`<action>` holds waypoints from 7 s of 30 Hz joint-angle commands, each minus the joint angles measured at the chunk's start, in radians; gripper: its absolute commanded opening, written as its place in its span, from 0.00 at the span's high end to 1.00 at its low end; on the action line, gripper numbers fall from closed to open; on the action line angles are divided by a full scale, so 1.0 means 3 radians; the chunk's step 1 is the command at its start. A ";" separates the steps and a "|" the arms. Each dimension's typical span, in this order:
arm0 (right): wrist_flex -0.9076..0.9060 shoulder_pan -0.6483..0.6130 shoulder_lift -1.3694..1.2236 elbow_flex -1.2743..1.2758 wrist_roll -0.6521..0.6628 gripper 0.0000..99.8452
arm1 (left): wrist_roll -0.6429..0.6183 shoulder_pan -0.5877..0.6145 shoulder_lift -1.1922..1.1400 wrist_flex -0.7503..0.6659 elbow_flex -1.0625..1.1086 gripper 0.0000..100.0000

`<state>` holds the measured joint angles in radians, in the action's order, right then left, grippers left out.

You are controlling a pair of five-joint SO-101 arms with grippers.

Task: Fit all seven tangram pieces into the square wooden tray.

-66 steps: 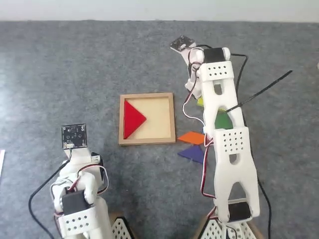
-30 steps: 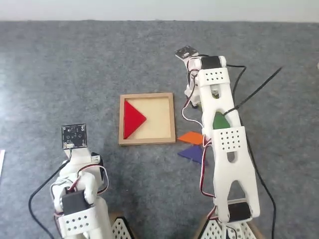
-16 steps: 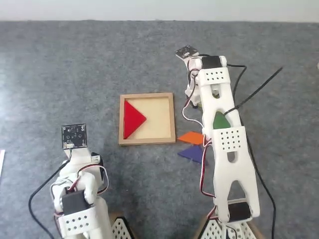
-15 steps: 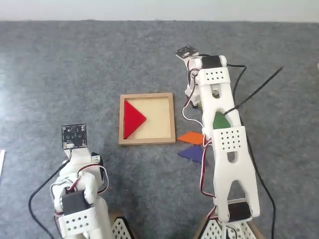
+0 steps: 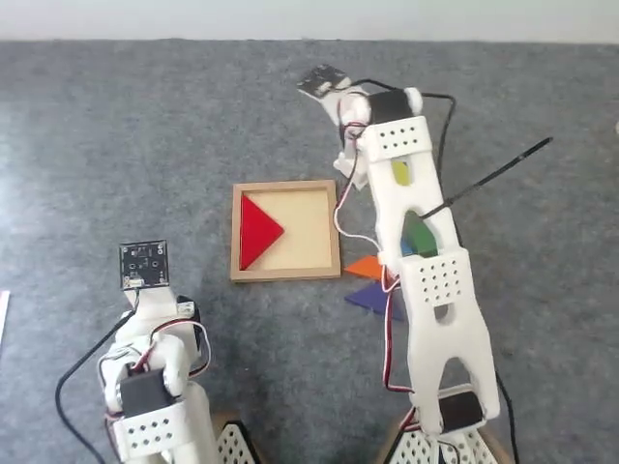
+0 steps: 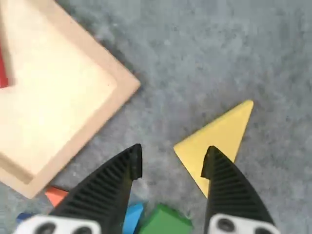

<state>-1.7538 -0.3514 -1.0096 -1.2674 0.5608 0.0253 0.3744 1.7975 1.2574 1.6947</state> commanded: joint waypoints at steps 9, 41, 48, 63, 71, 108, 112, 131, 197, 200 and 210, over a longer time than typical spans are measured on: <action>0.0212 0.0417 -0.0289 -0.0077 0.0051 0.59 | 0.0005 0.0026 0.0061 0.0010 -0.0038 0.92; 0.0422 0.0294 -0.0811 -0.0077 -0.0026 0.76 | 0.0005 0.0026 0.0061 0.0010 -0.0038 0.92; 0.0376 0.0294 -0.0780 -0.0082 -0.0026 0.79 | 0.0005 0.0026 0.0061 0.0010 -0.0038 0.92; -0.0120 0.0171 -0.0192 -0.0471 -0.0020 0.80 | 0.0005 0.0026 0.0061 0.0010 -0.0038 0.92; -0.0038 0.0084 0.0156 0.0031 -0.0020 0.79 | 0.0005 0.0026 0.0061 0.0010 -0.0038 0.92; 0.0320 0.0197 -0.0580 0.0164 -0.0327 0.73 | 0.0005 0.0026 0.0061 0.0010 -0.0038 0.92; 0.0320 0.0202 -0.0580 0.0169 -0.0327 0.77 | 0.0005 0.0026 0.0061 0.0010 -0.0038 0.92; -0.0130 0.0141 -0.0309 -0.0425 -0.0128 0.87 | 0.0005 0.0026 0.0061 0.0010 -0.0038 0.92; 0.0560 0.0361 -0.0985 -0.0102 -0.0711 0.67 | 0.0005 0.0026 0.0061 0.0010 -0.0038 0.92; 0.0049 0.0284 -0.0887 -0.0343 -0.0440 0.58 | 0.0005 0.0026 0.0061 0.0010 -0.0038 0.92; -0.0130 0.0233 -0.0765 -0.0036 0.0097 0.52 | 0.0005 0.0026 0.0061 0.0010 -0.0038 0.92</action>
<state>-1.7492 -0.3145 -1.2827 -1.3487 0.5224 0.0253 0.3744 1.7975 1.2574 1.6947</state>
